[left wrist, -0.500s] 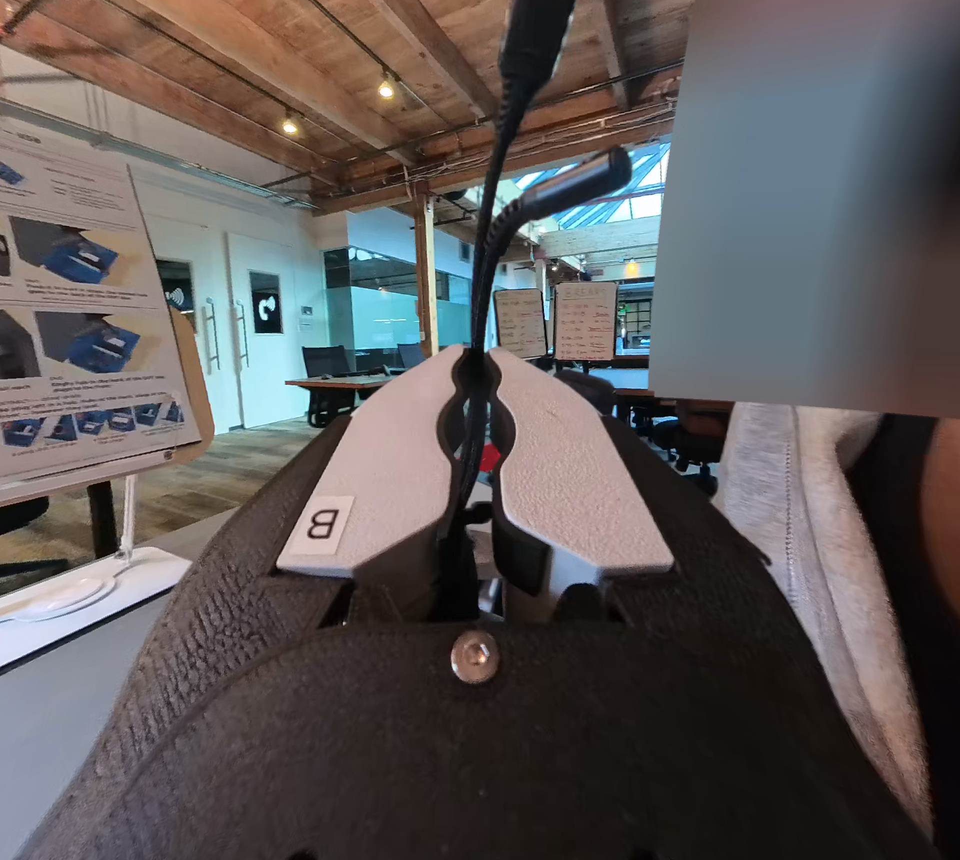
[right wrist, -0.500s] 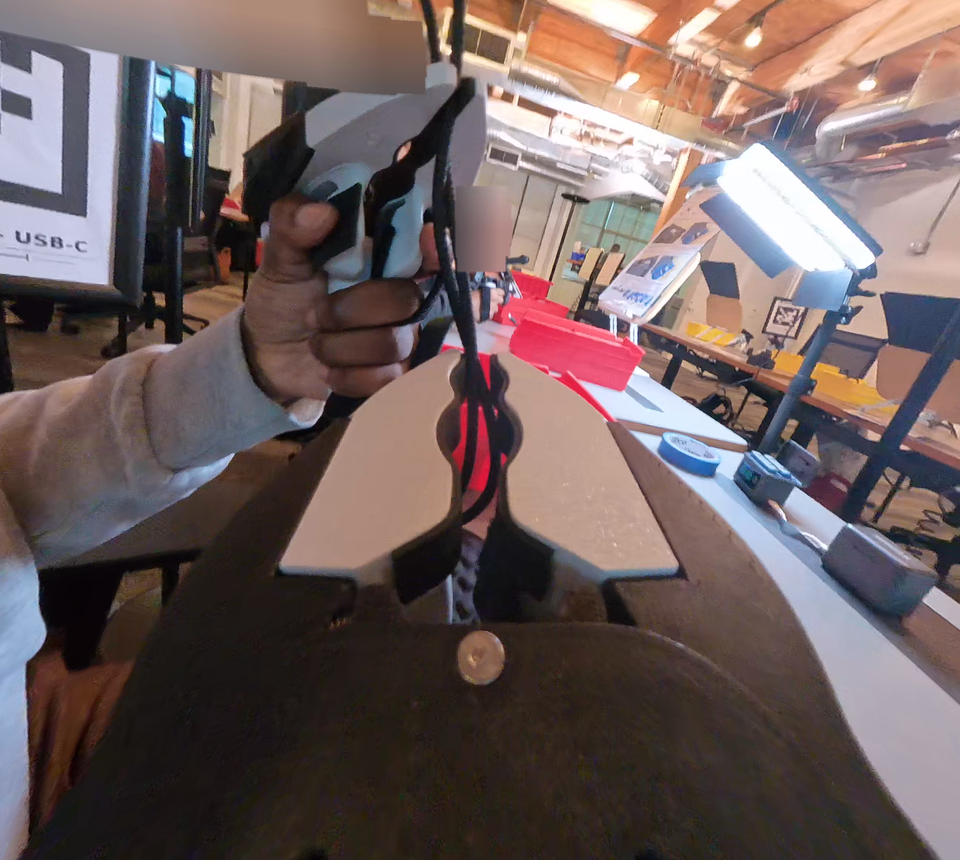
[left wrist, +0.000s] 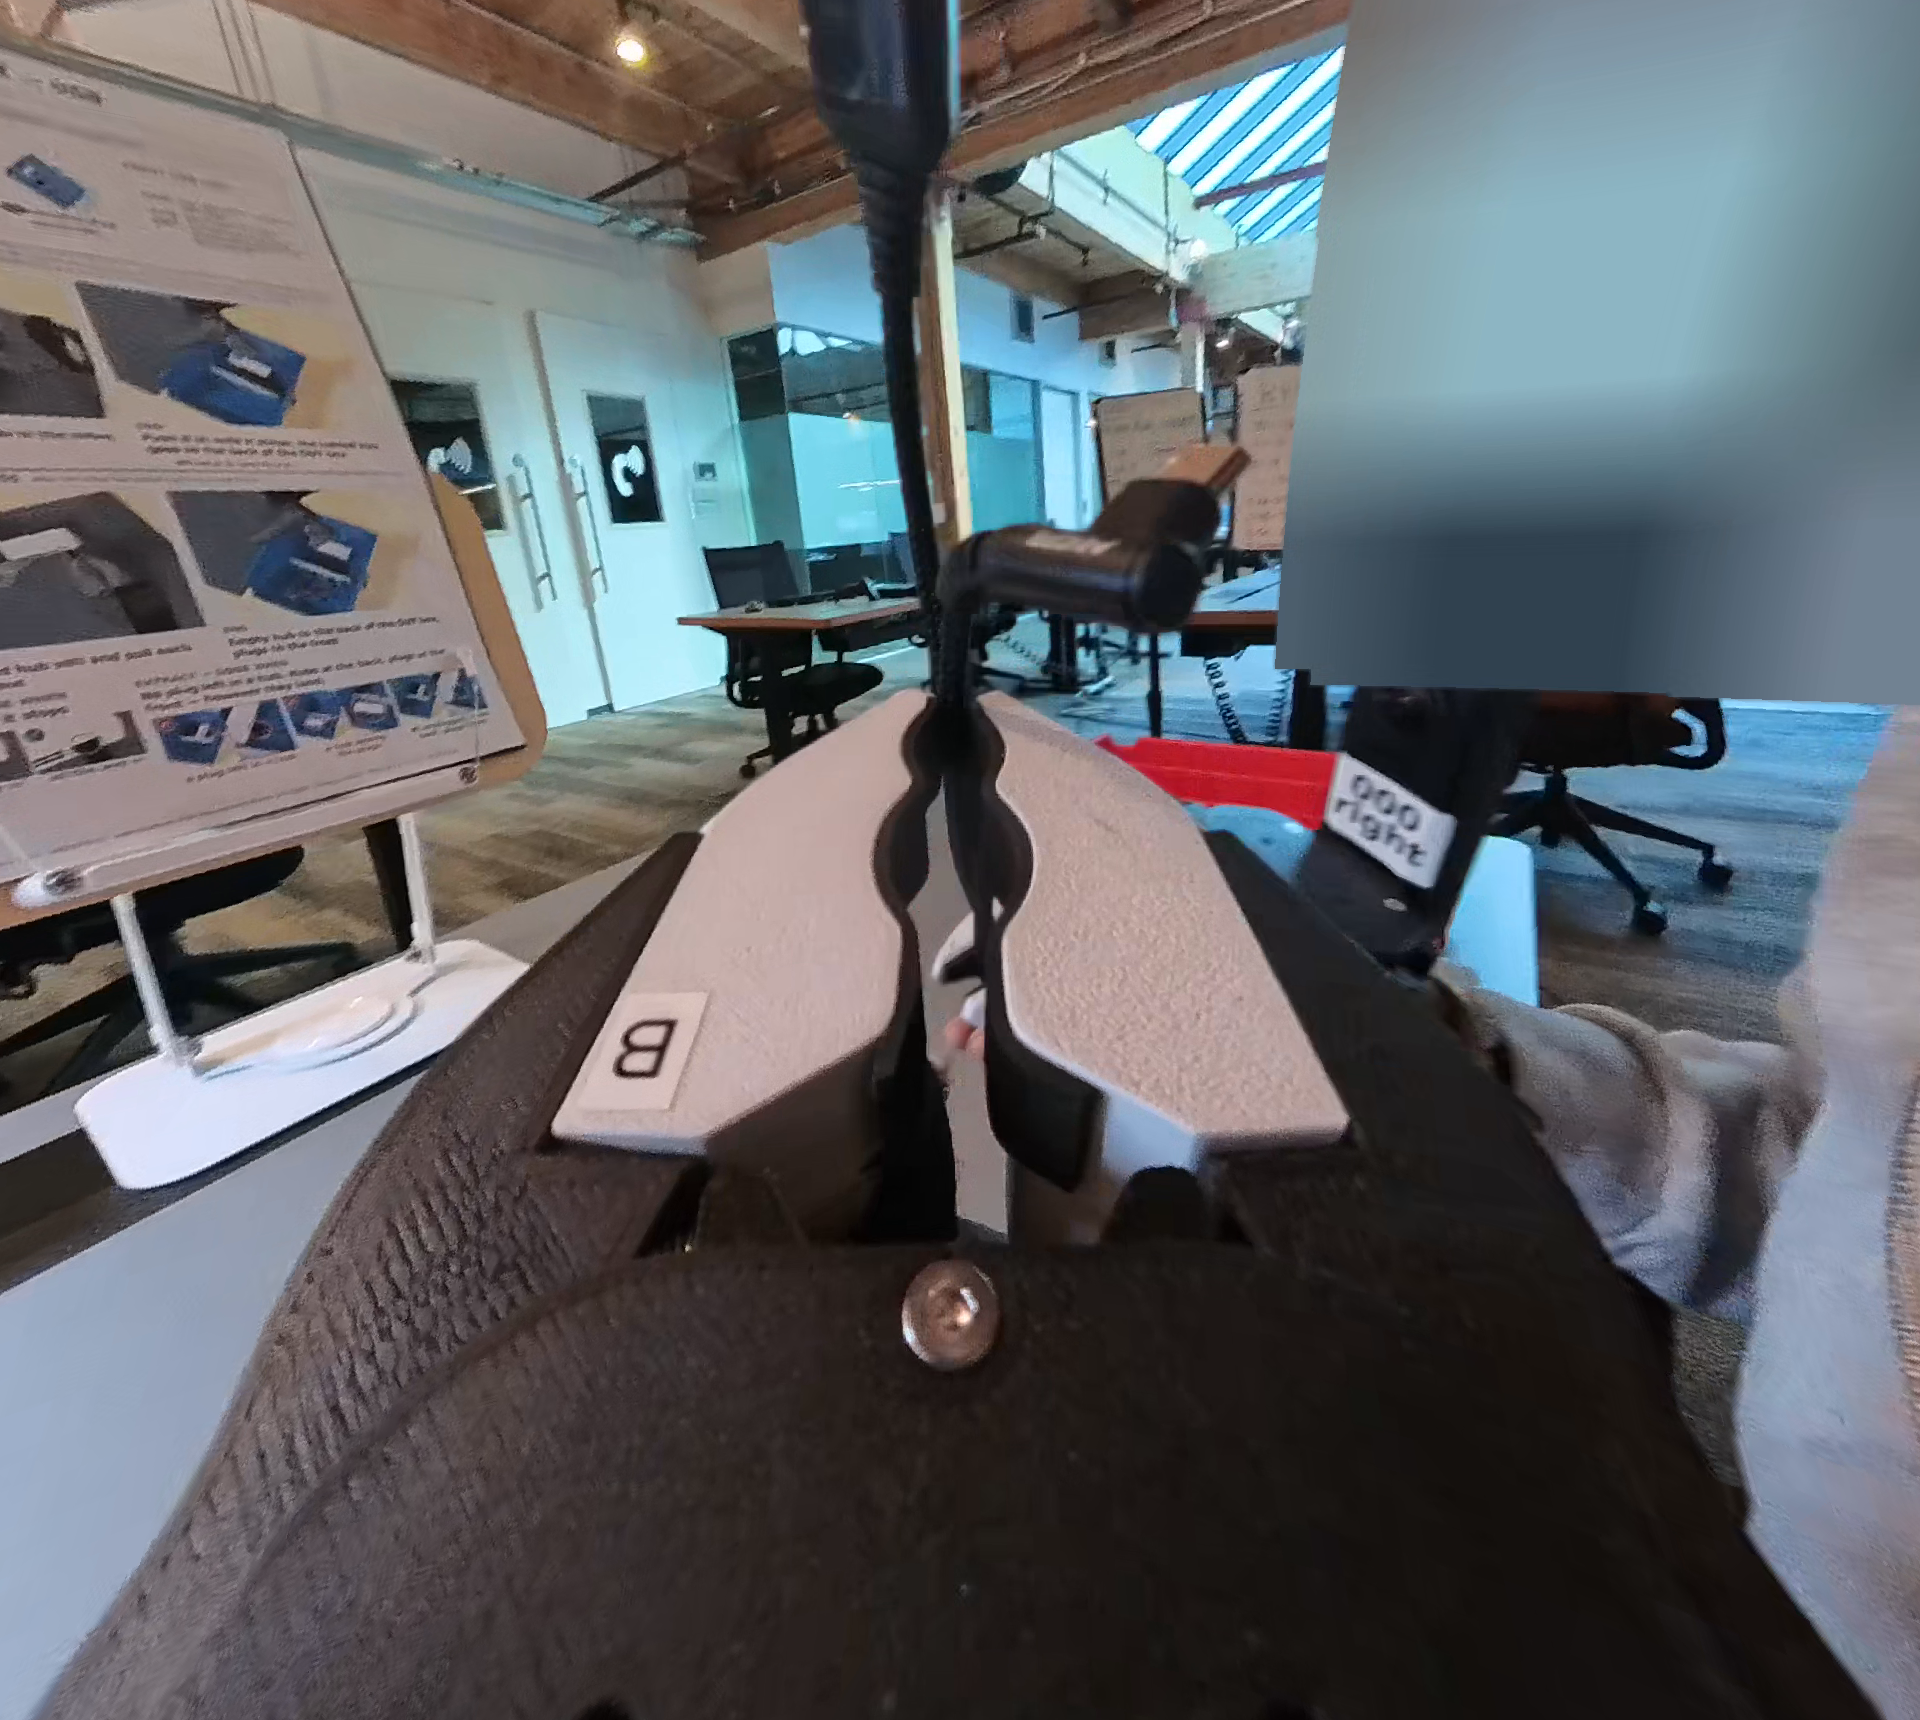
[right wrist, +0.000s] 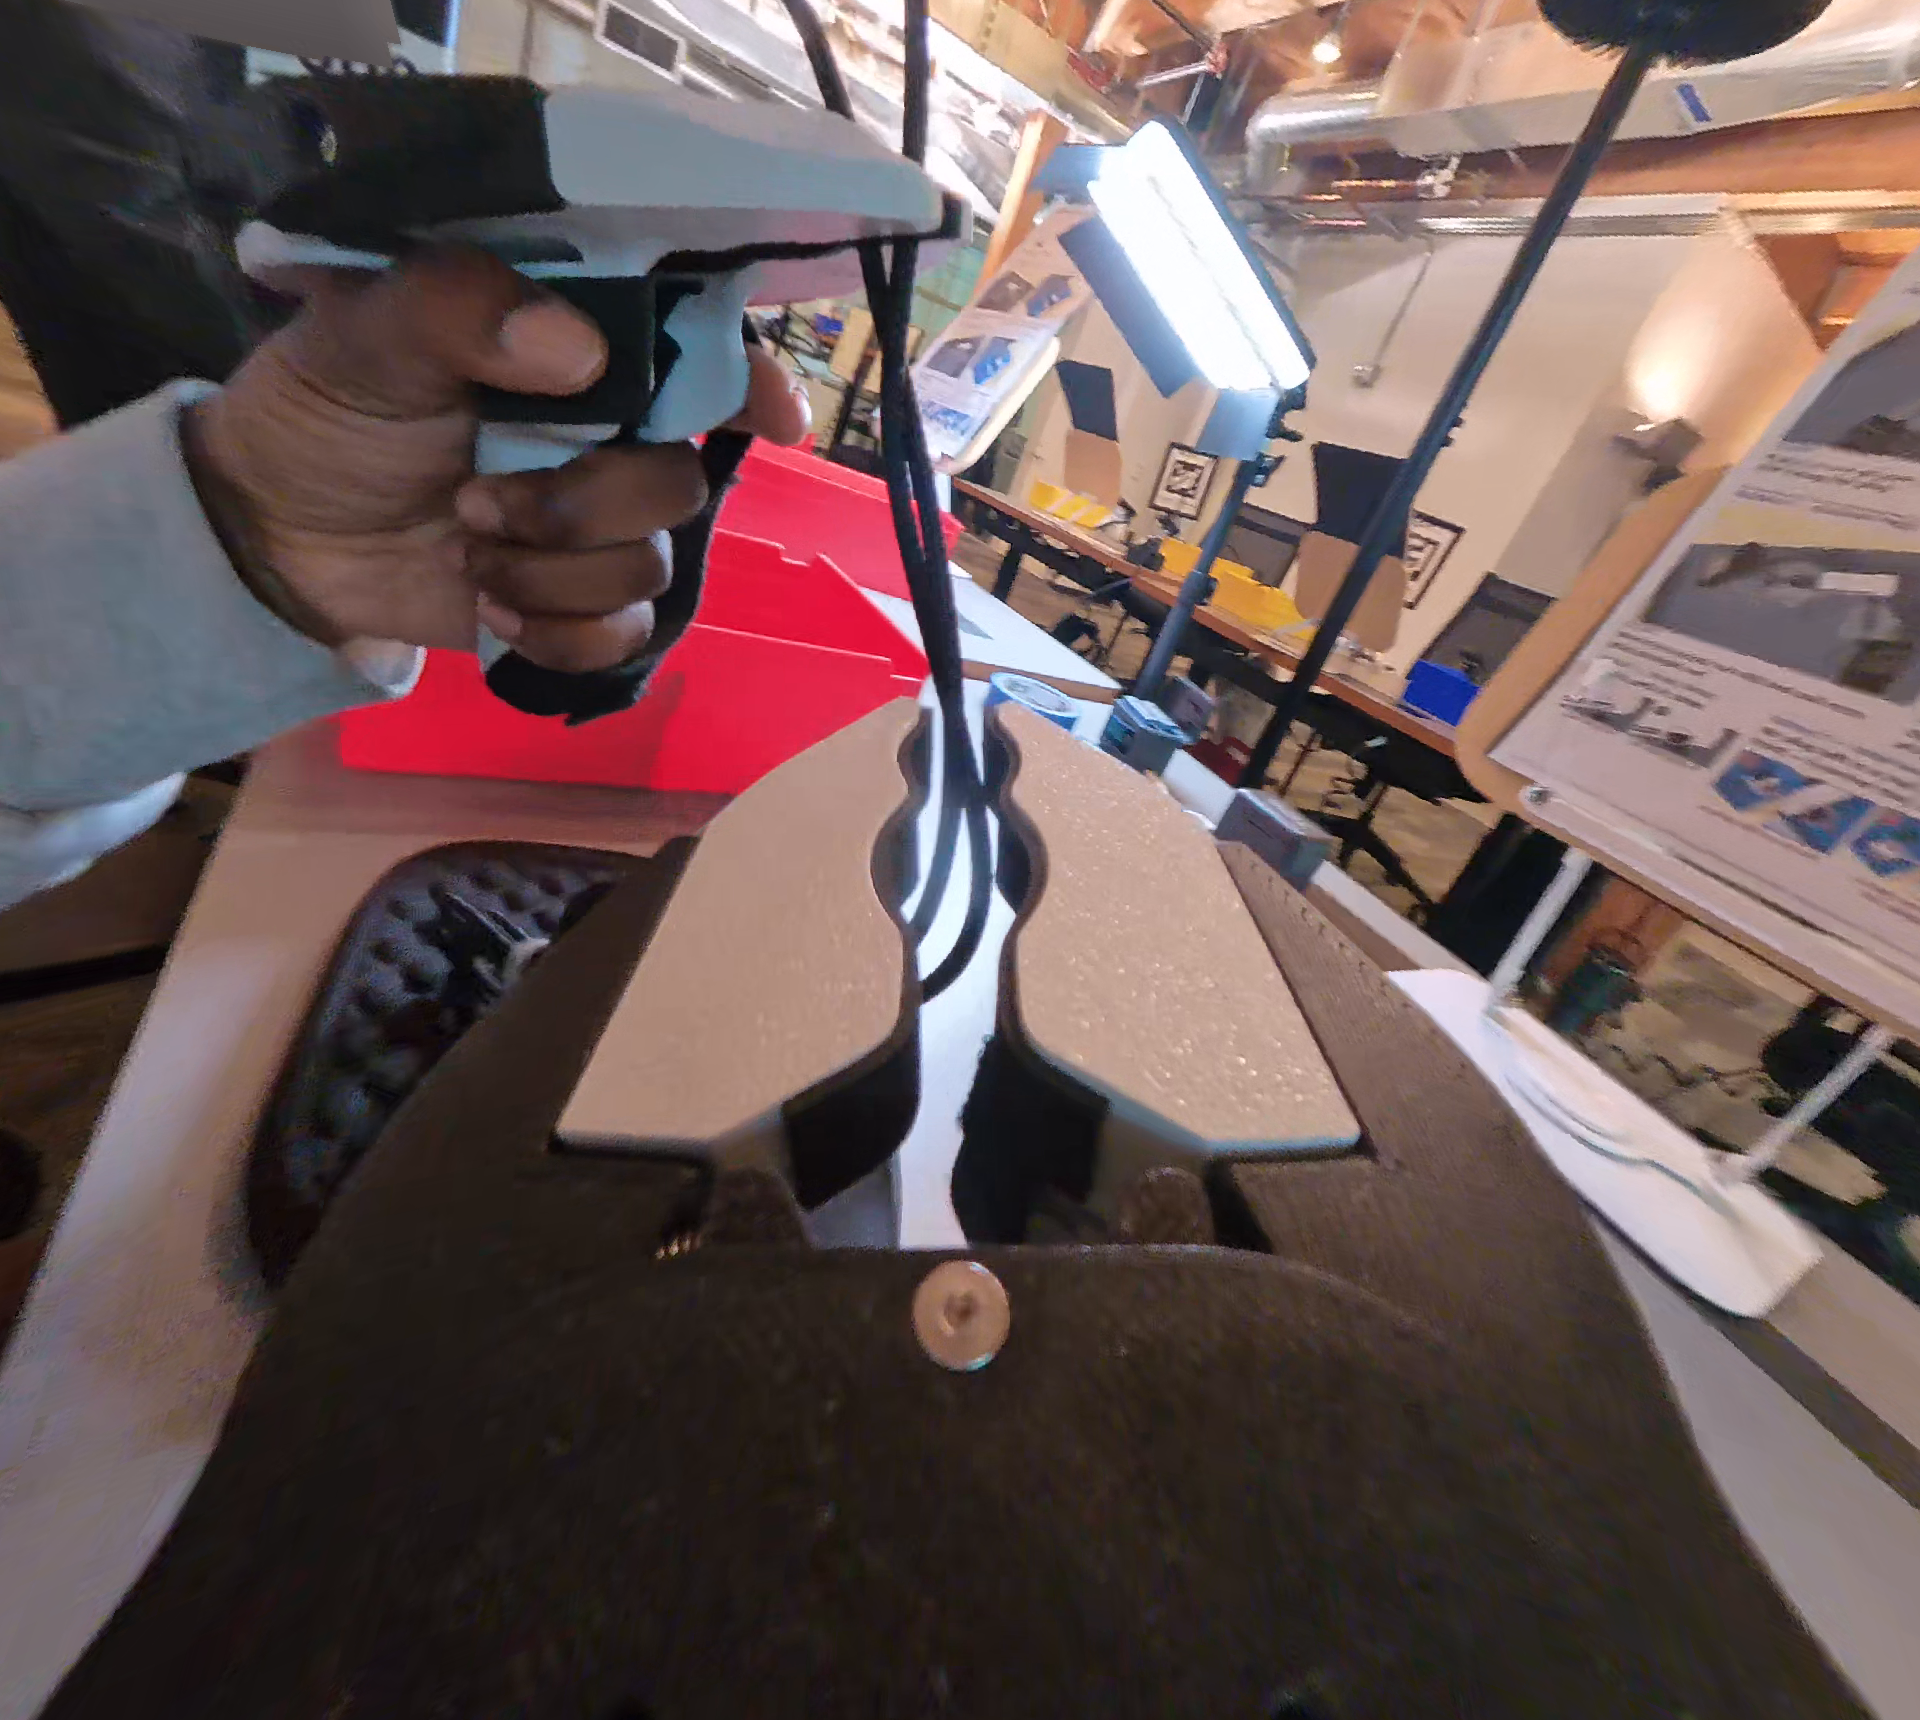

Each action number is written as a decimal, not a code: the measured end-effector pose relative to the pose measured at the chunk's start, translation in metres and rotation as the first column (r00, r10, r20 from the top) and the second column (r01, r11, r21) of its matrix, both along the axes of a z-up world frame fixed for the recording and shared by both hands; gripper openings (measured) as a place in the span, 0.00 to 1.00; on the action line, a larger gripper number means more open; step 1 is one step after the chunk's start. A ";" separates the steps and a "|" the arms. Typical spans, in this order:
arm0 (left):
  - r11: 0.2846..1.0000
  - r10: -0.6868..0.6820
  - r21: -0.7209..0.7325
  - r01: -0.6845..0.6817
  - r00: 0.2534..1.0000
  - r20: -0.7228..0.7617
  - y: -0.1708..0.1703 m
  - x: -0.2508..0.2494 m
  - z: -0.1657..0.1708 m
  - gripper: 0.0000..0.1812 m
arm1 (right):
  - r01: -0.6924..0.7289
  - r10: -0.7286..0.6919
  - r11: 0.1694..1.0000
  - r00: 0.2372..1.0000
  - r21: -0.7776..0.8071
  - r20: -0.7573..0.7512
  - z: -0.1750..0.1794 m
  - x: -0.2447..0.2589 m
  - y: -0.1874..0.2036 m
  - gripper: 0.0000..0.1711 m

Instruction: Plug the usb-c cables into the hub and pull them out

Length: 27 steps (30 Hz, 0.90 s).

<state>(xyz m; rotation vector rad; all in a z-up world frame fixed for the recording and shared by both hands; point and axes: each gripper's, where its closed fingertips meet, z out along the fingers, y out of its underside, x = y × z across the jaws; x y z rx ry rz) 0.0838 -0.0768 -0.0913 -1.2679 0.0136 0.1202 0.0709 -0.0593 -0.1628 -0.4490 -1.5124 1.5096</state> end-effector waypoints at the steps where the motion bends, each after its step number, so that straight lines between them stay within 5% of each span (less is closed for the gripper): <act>1: 1.000 0.024 -0.007 -0.024 1.000 0.003 -0.001 -0.006 -0.003 0.03 | 0.028 -0.027 1.000 0.999 0.011 -0.020 0.001 0.000 0.004 0.09; 14: 0.942 0.273 -0.194 -0.275 0.961 -0.040 -0.027 -0.067 -0.055 0.02 | 0.031 -0.028 0.972 0.999 -0.231 0.014 0.024 0.025 0.014 0.17; 22: 0.893 0.332 -0.242 -0.380 0.918 -0.216 -0.023 -0.064 -0.066 0.02 | -0.046 0.045 0.992 0.999 -0.119 -0.017 0.036 0.034 -0.055 0.19; 27: 0.843 0.377 -0.256 -0.473 0.859 -0.347 -0.019 -0.060 -0.078 0.03 | 0.071 -0.073 0.997 0.992 -0.023 -0.102 0.039 0.032 -0.079 0.19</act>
